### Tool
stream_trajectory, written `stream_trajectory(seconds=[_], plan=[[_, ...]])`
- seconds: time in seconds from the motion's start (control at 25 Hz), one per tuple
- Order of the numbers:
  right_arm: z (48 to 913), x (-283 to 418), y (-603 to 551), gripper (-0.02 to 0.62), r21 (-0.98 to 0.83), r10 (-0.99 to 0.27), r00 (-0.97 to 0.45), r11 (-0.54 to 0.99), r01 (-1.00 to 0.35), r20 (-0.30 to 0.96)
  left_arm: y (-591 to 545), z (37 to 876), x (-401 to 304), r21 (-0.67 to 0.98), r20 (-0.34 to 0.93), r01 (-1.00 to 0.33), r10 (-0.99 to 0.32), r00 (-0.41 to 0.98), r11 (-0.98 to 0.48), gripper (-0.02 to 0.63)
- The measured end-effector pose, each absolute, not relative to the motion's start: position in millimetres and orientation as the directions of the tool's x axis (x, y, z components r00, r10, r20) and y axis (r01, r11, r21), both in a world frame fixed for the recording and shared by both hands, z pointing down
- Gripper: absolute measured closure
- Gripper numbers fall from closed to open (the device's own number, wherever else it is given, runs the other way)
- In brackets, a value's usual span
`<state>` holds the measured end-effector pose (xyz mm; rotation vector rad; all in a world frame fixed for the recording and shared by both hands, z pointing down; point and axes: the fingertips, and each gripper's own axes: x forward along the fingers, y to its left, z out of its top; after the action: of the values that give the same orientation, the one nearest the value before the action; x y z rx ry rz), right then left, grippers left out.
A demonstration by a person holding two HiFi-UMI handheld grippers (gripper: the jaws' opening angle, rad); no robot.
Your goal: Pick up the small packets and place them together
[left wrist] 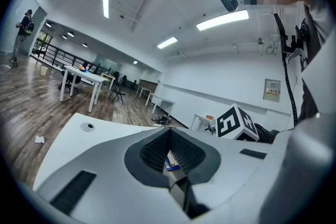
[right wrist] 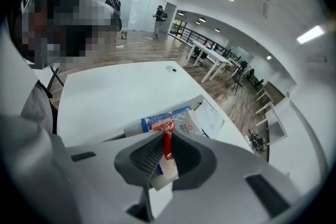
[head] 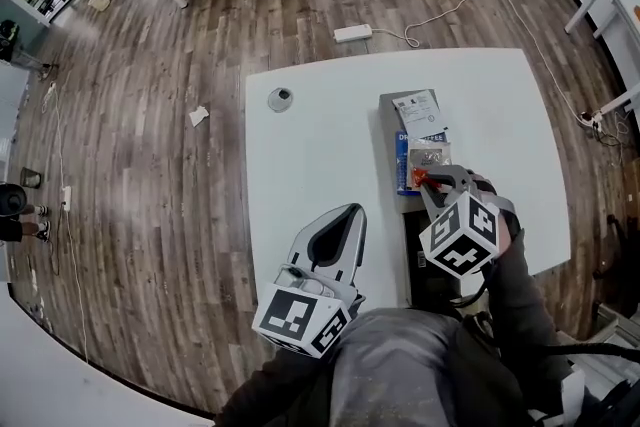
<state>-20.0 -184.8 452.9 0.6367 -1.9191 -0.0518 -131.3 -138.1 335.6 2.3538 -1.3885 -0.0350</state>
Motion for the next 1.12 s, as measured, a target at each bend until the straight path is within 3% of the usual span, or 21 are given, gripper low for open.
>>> stream_trajectory(seconds=[0.2, 0.32, 0.6, 1.12], plan=[[464, -19, -188, 0.543, 0.289, -0.431, -0.289, 0.858, -0.424, 0.855, -144, 344, -130, 0.365, 0.194, -0.833, -0.841, 0.505, -0.416, 0.603], [464, -19, -186, 0.495, 0.271, -0.420, -0.293, 0.859, -0.435, 0.859, -144, 343, -130, 0.370, 0.197, -0.830, -0.838, 0.510, -0.418, 0.603], [461, -16, -181, 0.451, 0.275, -0.438, -0.290, 0.842, -0.464, 0.851, -140, 344, -132, 0.372, 0.190, -0.824, -0.834, 0.518, -0.427, 0.603], [431, 3, -157, 0.445, 0.341, -0.539, -0.258, 0.767, -0.543, 0.802, -120, 327, -119, 0.353, 0.140, -0.787, -0.804, 0.578, -0.505, 0.603]])
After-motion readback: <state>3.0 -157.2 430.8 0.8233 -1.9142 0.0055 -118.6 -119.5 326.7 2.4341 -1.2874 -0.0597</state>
